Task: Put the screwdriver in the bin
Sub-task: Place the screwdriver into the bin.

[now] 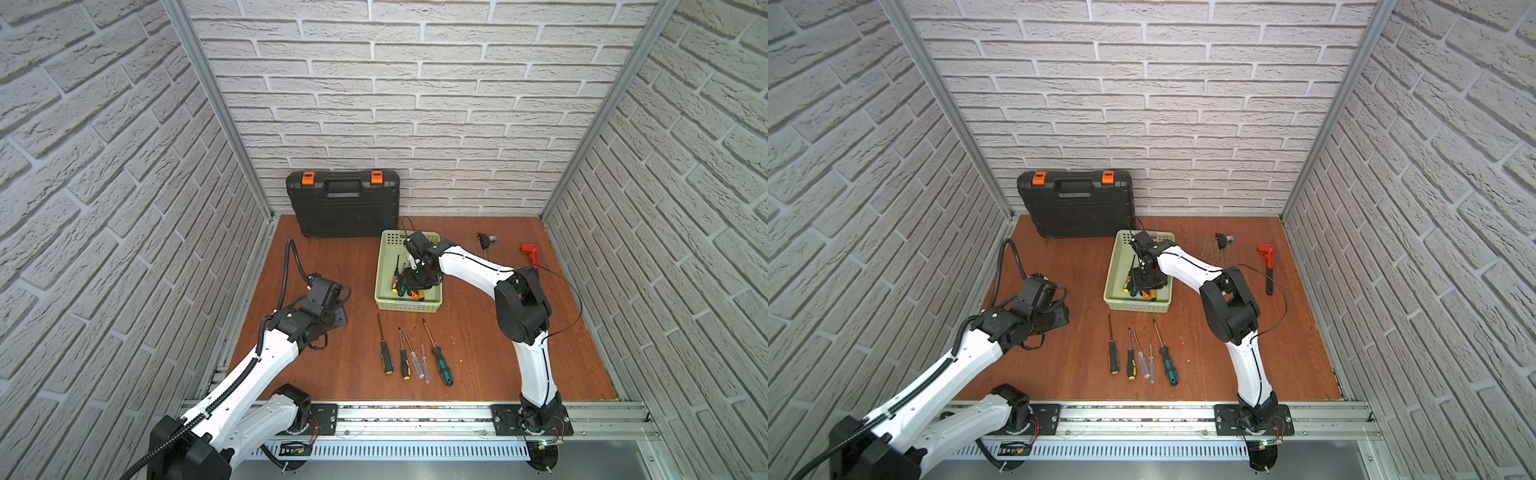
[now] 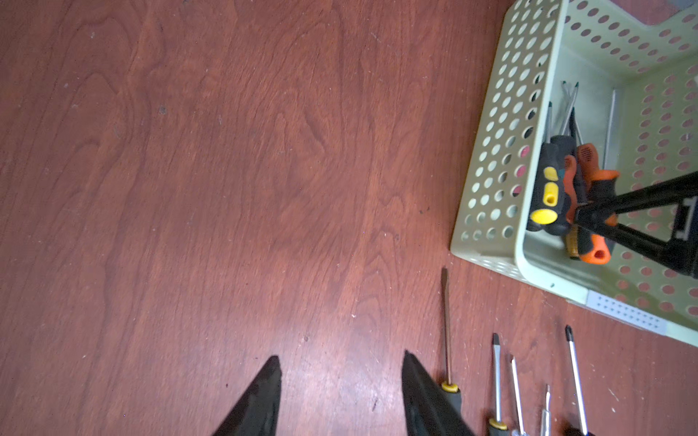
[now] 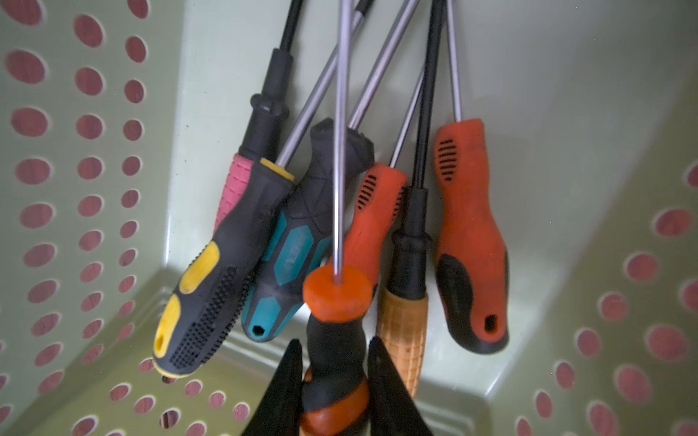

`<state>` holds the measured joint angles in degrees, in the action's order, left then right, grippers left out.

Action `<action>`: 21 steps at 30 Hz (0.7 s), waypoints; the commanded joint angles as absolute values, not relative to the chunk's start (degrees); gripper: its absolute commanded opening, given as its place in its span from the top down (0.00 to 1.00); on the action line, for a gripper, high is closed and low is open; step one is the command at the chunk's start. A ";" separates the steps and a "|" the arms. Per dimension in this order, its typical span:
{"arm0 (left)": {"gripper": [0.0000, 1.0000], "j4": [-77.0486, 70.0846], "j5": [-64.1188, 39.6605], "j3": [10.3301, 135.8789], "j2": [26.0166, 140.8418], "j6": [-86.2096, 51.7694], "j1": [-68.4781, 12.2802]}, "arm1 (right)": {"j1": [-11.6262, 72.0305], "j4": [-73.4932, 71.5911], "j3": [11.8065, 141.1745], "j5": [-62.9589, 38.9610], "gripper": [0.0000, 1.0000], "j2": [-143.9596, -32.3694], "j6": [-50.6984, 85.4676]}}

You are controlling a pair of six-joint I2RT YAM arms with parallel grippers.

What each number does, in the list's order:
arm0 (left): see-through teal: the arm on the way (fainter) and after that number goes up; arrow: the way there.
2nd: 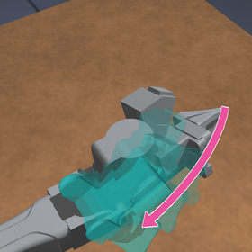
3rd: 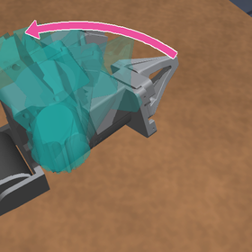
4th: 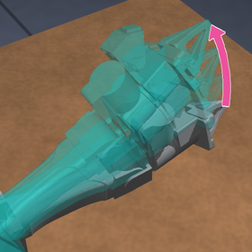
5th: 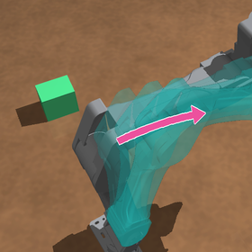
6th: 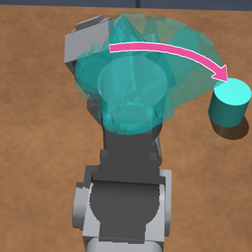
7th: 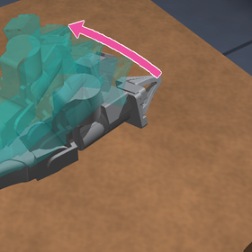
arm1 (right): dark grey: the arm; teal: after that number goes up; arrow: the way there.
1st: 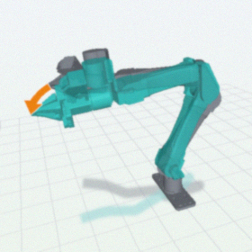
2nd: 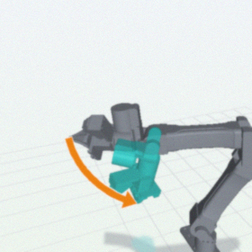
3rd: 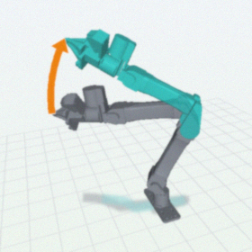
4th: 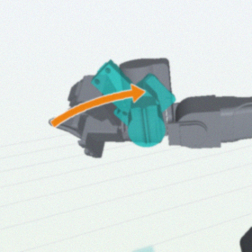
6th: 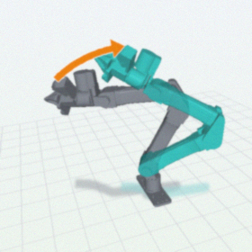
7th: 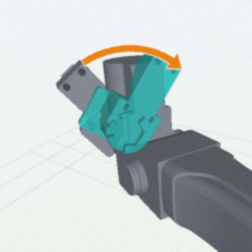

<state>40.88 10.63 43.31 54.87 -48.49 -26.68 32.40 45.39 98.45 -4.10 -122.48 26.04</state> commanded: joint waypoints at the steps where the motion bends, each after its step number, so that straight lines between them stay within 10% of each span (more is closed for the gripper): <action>1: 0.48 42.51 11.78 44.90 54.23 -48.37 -26.28 | 32.26 44.26 100.48 -3.43 0.69 -121.93 24.73; 21: 0.49 40.85 -5.31 47.22 65.25 -48.29 -30.71 | 32.12 43.35 102.50 -6.49 0.65 -111.55 21.34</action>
